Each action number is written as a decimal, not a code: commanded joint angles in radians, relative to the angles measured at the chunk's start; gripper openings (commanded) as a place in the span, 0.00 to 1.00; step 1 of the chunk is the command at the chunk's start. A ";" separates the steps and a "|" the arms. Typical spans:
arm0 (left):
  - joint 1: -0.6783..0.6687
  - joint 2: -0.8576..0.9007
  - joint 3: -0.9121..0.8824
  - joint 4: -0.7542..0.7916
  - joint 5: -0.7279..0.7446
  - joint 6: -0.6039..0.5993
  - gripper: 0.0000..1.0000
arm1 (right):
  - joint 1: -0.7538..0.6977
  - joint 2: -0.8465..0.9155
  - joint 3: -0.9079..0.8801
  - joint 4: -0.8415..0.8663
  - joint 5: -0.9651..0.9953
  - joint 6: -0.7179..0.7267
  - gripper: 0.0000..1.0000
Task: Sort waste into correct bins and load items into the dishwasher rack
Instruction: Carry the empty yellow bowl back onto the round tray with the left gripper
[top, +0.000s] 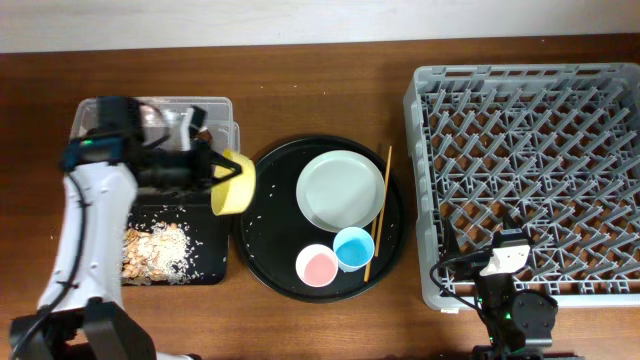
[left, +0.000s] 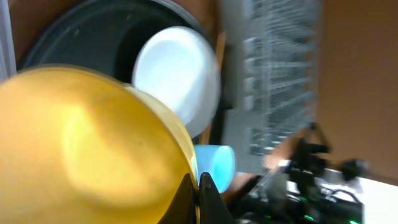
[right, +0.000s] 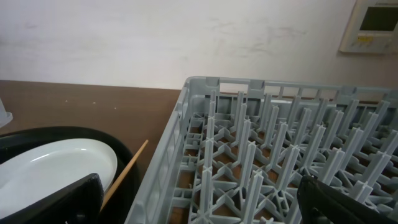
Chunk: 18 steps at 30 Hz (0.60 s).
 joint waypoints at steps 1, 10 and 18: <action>-0.163 -0.032 0.020 0.012 -0.340 -0.154 0.01 | -0.005 -0.005 -0.005 -0.004 -0.002 0.001 0.98; -0.539 -0.019 0.018 0.038 -0.816 -0.313 0.00 | -0.005 -0.005 -0.005 -0.003 -0.002 0.001 0.98; -0.667 0.046 0.013 0.042 -0.949 -0.377 0.00 | -0.005 -0.005 -0.005 -0.003 -0.002 0.001 0.98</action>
